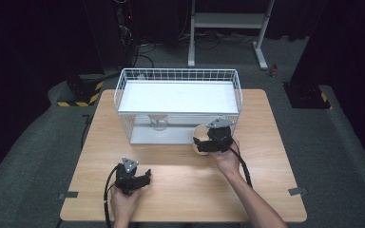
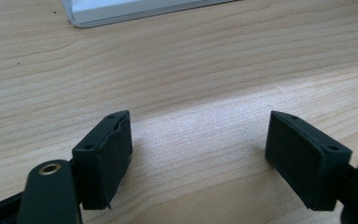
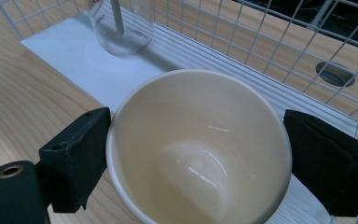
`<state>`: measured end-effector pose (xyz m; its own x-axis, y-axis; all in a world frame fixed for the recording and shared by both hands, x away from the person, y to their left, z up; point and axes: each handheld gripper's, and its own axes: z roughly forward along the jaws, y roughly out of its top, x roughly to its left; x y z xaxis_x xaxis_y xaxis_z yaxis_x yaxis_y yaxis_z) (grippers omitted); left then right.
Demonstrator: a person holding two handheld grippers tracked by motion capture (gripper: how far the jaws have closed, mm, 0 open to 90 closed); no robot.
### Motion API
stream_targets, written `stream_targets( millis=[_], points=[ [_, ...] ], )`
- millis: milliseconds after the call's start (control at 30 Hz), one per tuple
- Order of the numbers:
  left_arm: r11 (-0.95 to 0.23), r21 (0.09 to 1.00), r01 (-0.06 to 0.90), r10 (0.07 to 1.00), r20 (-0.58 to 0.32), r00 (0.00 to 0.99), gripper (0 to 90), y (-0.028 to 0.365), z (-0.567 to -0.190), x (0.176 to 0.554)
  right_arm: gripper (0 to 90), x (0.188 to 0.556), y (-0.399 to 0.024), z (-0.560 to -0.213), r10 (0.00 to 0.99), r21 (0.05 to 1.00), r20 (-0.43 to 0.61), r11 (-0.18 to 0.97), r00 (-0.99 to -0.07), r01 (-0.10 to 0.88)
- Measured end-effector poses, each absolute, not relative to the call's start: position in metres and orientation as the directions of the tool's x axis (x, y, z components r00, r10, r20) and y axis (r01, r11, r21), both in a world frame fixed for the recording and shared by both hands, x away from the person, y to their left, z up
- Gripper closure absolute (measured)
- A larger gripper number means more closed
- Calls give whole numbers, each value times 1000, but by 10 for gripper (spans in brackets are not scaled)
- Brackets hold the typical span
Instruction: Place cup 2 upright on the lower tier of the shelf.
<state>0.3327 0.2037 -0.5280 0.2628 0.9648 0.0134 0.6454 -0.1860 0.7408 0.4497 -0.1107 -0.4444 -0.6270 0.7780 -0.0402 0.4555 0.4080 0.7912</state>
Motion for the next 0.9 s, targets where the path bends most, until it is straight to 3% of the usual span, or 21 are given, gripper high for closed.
stream_targets(
  millis=[567,900],
  points=[
    [-186,741,645,965,13,263,233,203,-528,333,106,466,-106,-447,796,806,-20,370,-605,461],
    [-189,741,644,963,13,268,235,203,-528,332,101,468,-104,-451,793,811,-59,392,-606,433]
  ],
)
